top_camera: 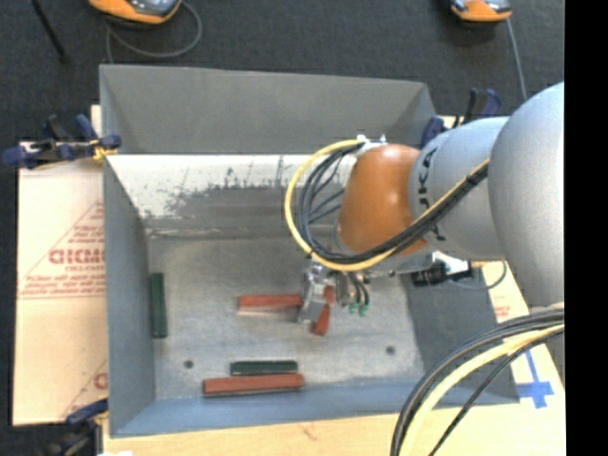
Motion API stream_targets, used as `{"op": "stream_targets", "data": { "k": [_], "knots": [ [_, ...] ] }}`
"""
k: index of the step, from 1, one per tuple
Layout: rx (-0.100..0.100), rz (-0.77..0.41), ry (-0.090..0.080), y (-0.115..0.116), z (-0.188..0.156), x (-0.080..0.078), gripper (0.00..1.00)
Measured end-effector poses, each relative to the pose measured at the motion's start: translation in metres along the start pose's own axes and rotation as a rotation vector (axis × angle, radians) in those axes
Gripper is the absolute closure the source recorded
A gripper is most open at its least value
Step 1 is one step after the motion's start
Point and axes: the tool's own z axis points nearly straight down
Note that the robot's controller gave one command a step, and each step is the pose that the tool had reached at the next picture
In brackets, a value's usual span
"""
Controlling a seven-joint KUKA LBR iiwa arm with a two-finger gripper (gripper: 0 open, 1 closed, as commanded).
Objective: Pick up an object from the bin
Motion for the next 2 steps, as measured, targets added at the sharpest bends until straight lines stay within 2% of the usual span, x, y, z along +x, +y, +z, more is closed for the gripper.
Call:
{"op": "stream_targets", "data": {
  "k": [1, 2],
  "knots": [
    [0.000, -0.264, -0.001, -0.0692, 0.0095, 0.0141, 1.00],
    [0.001, -0.266, 0.013, -0.0695, 0.0143, 0.0185, 0.00]
  ]
}}
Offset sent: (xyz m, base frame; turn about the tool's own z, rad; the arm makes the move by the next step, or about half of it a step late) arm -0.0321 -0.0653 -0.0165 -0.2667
